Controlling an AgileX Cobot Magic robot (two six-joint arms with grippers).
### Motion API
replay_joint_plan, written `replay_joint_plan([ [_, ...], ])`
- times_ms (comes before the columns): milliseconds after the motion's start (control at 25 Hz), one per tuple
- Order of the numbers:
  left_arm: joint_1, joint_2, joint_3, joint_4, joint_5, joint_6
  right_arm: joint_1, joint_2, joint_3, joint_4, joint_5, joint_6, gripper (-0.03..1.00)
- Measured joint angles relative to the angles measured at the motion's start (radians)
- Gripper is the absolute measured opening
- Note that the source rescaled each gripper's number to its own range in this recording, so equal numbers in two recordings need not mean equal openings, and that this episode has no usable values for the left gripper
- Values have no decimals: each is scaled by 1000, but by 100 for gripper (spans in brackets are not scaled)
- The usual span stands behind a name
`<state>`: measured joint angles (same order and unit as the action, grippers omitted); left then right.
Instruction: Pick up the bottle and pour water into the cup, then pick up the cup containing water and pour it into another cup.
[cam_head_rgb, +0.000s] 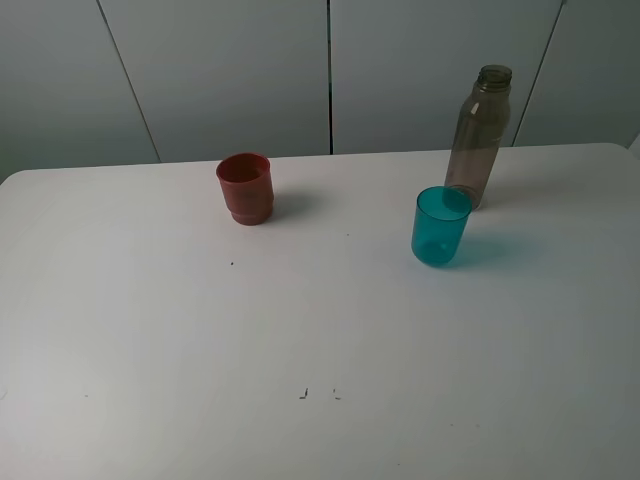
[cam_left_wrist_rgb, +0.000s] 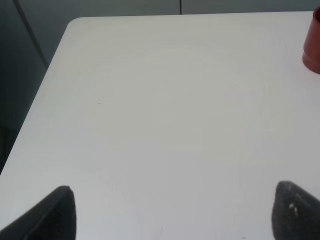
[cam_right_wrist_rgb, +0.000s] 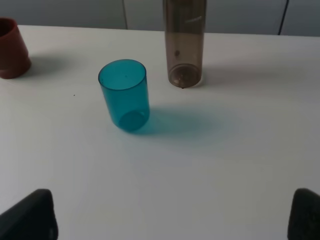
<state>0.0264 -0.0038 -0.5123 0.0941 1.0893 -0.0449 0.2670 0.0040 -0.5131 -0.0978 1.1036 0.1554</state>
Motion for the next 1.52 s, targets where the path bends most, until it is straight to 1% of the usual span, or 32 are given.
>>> replay_joint_plan([
  [80, 0, 0, 0, 0, 0, 0, -35, 0, 0, 0, 0, 2, 100],
  [200, 0, 0, 0, 0, 0, 0, -47, 0, 0, -6, 0, 4, 100],
  [480, 0, 0, 0, 0, 0, 0, -47, 0, 0, -4, 0, -13, 100],
  [1520, 0, 0, 0, 0, 0, 0, -47, 0, 0, -7, 0, -8, 100],
])
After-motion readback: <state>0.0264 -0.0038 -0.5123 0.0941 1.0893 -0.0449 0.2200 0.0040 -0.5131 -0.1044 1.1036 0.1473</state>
